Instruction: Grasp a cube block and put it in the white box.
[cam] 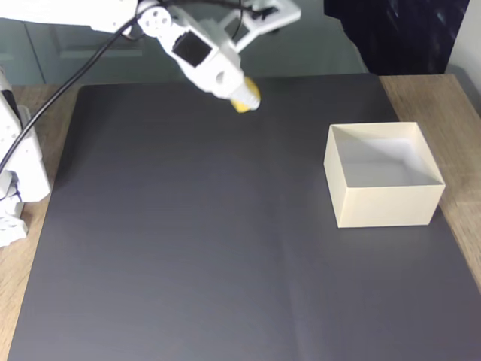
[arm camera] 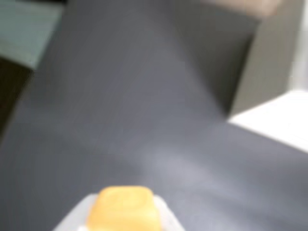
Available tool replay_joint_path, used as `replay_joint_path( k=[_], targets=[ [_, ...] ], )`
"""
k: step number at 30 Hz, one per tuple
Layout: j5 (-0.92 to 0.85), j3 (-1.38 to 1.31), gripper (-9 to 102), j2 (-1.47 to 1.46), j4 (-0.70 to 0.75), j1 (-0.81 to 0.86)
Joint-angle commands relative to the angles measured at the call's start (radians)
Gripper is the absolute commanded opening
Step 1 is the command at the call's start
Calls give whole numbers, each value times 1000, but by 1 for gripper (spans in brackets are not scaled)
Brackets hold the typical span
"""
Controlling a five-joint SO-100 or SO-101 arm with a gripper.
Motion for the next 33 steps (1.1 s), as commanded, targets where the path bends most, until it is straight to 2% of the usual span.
replay_joint_path(
  k=[1,15,26,33],
  targets=[
    [14,-91,0,100,-15,49],
    [95,-535,0,34,-3,259],
    [91,-578,0,-117,-115,417],
    [94,-686,0,-336,-184,442]
  ],
)
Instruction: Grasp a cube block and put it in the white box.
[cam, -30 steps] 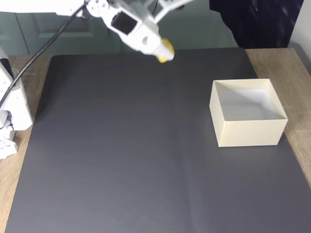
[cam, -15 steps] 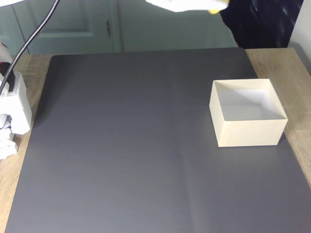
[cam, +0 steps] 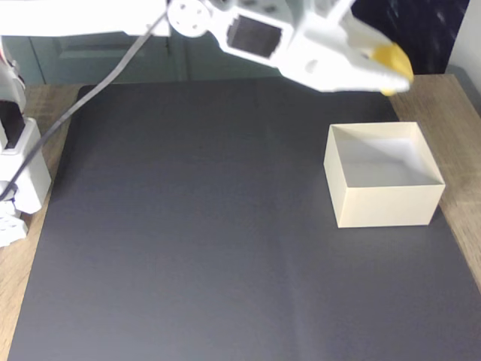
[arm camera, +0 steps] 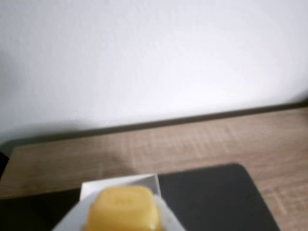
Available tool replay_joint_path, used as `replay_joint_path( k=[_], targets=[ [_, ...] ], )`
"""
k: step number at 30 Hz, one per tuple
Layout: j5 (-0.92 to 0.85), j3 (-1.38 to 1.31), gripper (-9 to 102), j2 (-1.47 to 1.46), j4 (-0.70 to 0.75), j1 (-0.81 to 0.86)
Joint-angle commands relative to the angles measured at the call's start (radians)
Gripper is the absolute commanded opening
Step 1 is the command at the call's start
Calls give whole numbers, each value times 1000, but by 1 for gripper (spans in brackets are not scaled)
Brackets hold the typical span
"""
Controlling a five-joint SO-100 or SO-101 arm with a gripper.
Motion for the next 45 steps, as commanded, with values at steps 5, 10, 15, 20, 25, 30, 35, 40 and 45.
replay_joint_path(
  k=[5,10,15,20,25,30,35,40,45],
  targets=[
    [5,-216,0,-202,-29,-9],
    [5,-250,1,-282,-29,-44],
    [3,-250,2,-314,-31,-78],
    [3,-250,2,-331,-28,-106],
    [3,-250,2,-336,-31,-120],
    [3,-250,1,-328,-29,-112],
    [3,-250,3,-321,-26,-95],
    [-6,-250,18,-314,-26,-80],
    [-6,-250,21,-305,-15,-67]
  ],
)
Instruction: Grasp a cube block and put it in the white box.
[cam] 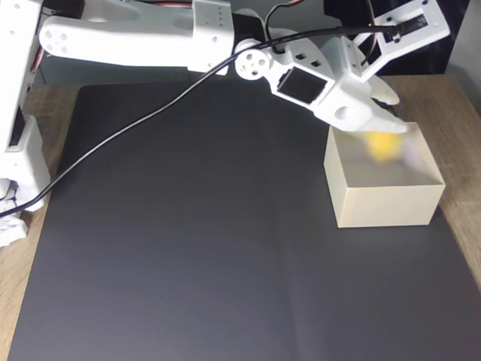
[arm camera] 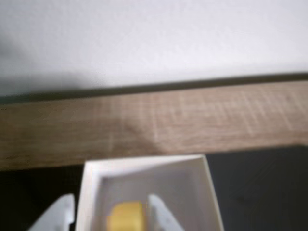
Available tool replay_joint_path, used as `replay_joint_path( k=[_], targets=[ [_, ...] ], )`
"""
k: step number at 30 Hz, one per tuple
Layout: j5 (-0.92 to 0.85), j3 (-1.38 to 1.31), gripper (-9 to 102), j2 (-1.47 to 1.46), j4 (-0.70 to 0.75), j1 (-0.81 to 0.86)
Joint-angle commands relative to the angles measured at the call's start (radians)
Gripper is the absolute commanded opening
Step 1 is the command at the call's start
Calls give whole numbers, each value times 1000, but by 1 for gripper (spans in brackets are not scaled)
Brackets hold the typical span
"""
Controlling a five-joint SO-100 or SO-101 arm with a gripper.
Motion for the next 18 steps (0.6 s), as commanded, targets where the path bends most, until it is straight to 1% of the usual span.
replay_joint_path(
  k=[1,4,6,7,10,18],
  targets=[
    [-3,-61,21,44,-2,14],
    [-3,-60,19,58,12,15],
    [-5,-51,16,74,25,11],
    [0,-46,13,86,38,8],
    [-5,-11,0,137,64,-6],
    [-5,84,0,284,69,-69]
  ],
)
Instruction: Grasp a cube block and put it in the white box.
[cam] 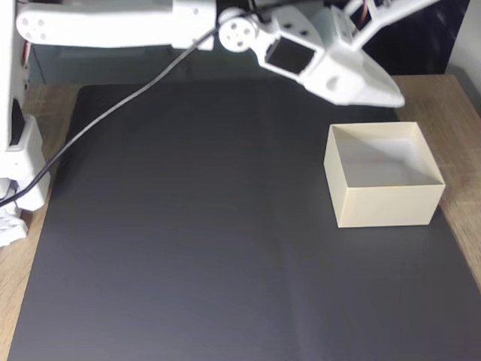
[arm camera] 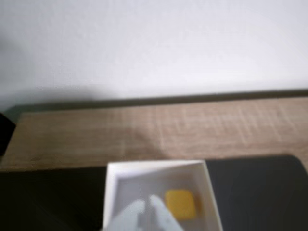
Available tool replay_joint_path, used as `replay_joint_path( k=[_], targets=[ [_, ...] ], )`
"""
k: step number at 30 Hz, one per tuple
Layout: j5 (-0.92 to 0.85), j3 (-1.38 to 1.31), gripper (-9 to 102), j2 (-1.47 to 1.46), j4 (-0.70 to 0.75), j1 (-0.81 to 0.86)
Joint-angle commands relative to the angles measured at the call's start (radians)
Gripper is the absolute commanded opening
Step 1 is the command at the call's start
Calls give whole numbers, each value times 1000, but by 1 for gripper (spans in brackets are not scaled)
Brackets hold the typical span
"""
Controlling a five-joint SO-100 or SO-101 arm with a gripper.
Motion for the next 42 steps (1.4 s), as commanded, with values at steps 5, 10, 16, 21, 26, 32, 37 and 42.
replay_joint_path(
  k=[5,10,16,21,26,32,37,42],
  targets=[
    [61,164,0,311,54,-61],
    [17,469,0,575,55,-89],
    [-8,761,0,881,61,-80],
    [9,822,0,1031,133,-23],
    [0,899,0,1129,149,-29],
    [-35,1088,0,1322,166,-37],
    [-48,1181,0,1443,193,-21],
    [-52,1350,0,1617,216,-40]
  ],
)
